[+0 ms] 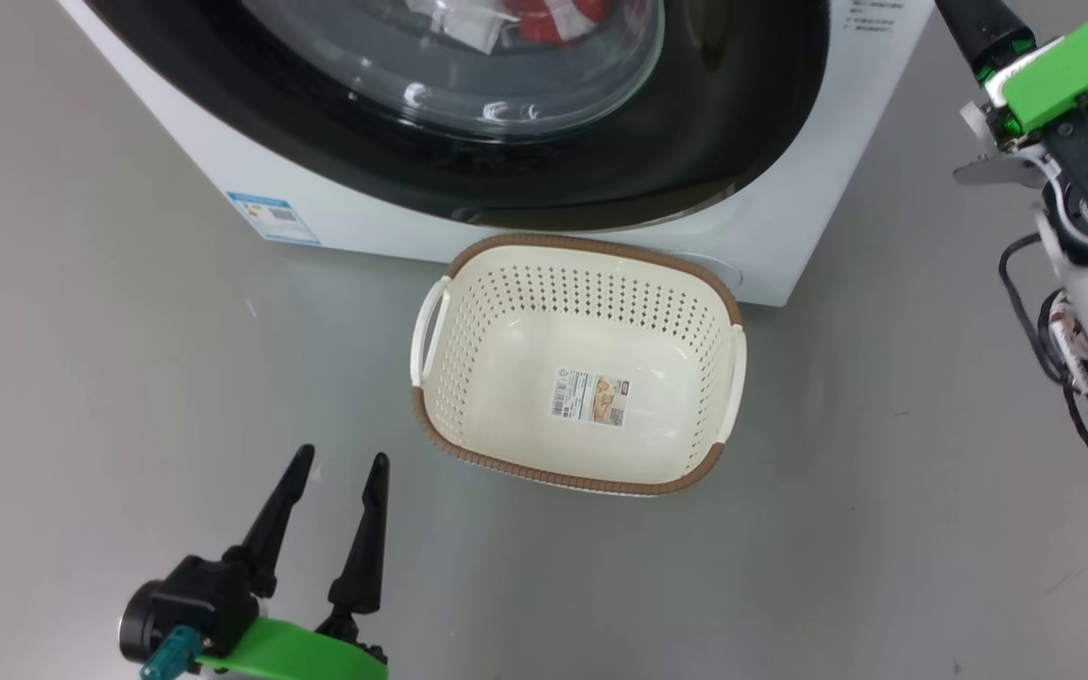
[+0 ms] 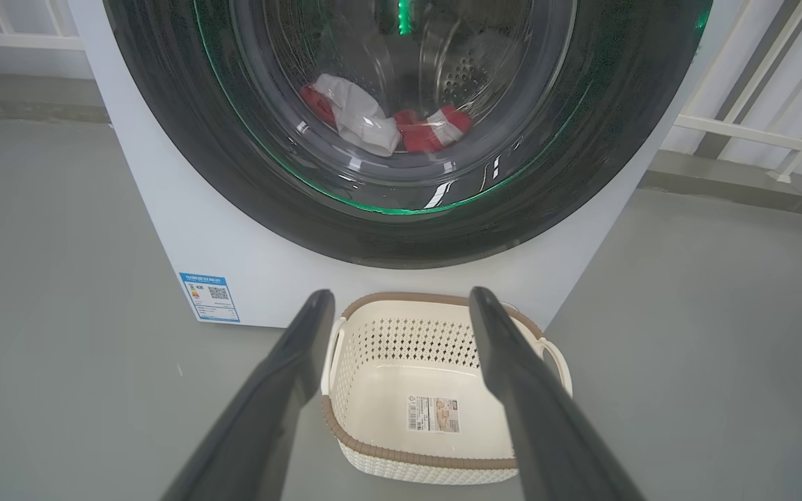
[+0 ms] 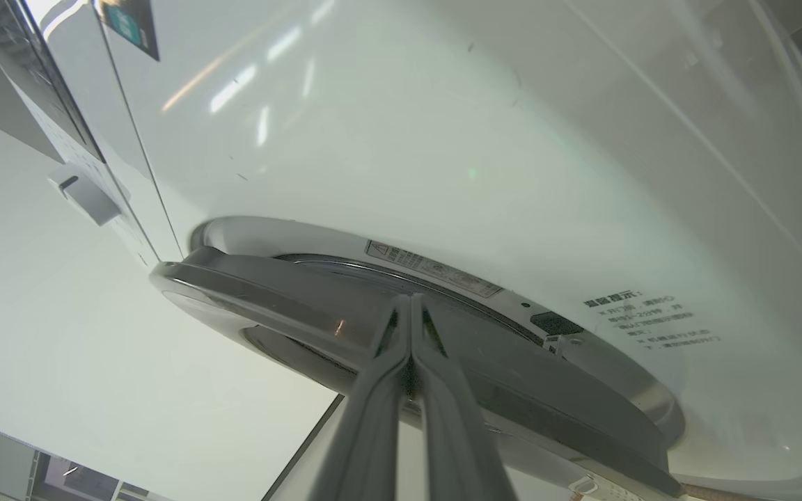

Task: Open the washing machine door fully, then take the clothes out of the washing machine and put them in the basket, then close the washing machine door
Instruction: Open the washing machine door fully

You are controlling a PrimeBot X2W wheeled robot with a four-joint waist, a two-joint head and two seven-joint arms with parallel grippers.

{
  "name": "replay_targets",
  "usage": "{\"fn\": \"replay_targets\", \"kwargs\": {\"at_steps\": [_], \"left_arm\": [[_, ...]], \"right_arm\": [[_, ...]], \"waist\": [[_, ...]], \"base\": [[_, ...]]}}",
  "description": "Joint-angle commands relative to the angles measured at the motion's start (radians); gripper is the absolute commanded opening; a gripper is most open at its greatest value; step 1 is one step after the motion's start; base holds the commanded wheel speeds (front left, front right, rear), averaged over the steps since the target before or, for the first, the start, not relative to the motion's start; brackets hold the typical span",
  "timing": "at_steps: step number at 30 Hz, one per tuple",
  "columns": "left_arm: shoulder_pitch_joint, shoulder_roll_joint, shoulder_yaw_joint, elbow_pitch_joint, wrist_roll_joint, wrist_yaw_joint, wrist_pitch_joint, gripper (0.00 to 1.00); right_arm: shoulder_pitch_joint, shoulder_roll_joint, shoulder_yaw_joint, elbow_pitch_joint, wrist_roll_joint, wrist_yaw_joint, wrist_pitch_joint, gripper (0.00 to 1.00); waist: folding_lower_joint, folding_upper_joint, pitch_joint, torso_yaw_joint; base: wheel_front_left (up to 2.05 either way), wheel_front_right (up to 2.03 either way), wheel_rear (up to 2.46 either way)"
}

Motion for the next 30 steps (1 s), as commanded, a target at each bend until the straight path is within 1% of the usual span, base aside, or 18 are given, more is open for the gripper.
{"fn": "replay_targets", "kwargs": {"at_steps": [1,5,7,8,10,11,22,30], "left_arm": [[-0.028,0.012,0.027,-0.014,-0.009,-0.003,-0.009,1.00],[-0.037,0.012,0.025,-0.009,-0.018,-0.004,-0.009,1.00],[-0.040,0.012,0.023,-0.008,-0.019,-0.004,-0.009,1.00],[-0.045,0.012,0.020,-0.006,-0.023,-0.004,-0.009,1.00],[-0.048,0.012,0.018,-0.005,-0.025,-0.004,-0.009,1.00],[-0.054,0.012,0.016,-0.003,-0.029,-0.005,-0.009,1.00],[-0.070,0.012,0.005,0.000,-0.049,-0.006,-0.009,1.00],[-0.081,0.012,-0.005,0.003,-0.060,-0.006,-0.009,1.00]], "right_arm": [[-0.045,0.007,0.008,-0.002,0.026,0.001,0.043,0.00],[-0.097,0.015,0.005,0.063,0.091,0.001,0.153,0.00],[-0.113,0.014,0.005,0.079,0.100,0.001,0.174,0.00],[-0.140,0.017,0.005,0.107,0.120,0.001,0.219,0.00],[-0.153,0.018,0.004,0.120,0.127,0.001,0.235,0.00],[-0.178,0.019,0.008,0.144,0.136,0.001,0.268,0.00],[-0.273,0.023,0.019,0.262,0.158,0.001,0.374,0.00],[-0.302,0.030,0.028,0.301,0.159,0.001,0.414,0.00]], "waist": [[0.0000,0.0000,0.017,0.015],[0.0000,0.0000,0.032,0.021],[0.0000,0.0000,0.037,0.024],[0.0000,0.0000,0.045,0.028],[0.0000,0.0000,0.048,0.030],[0.0000,0.0000,0.057,0.035],[0.0000,0.0000,0.088,0.053],[0.0000,0.0000,0.098,0.062]], "base": [[0.00,0.00,0.00],[0.00,0.00,0.00],[0.00,0.00,0.00],[0.00,0.00,0.00],[0.00,0.00,0.00],[0.00,0.00,0.00],[0.00,0.00,0.00],[0.00,0.00,0.00]]}}
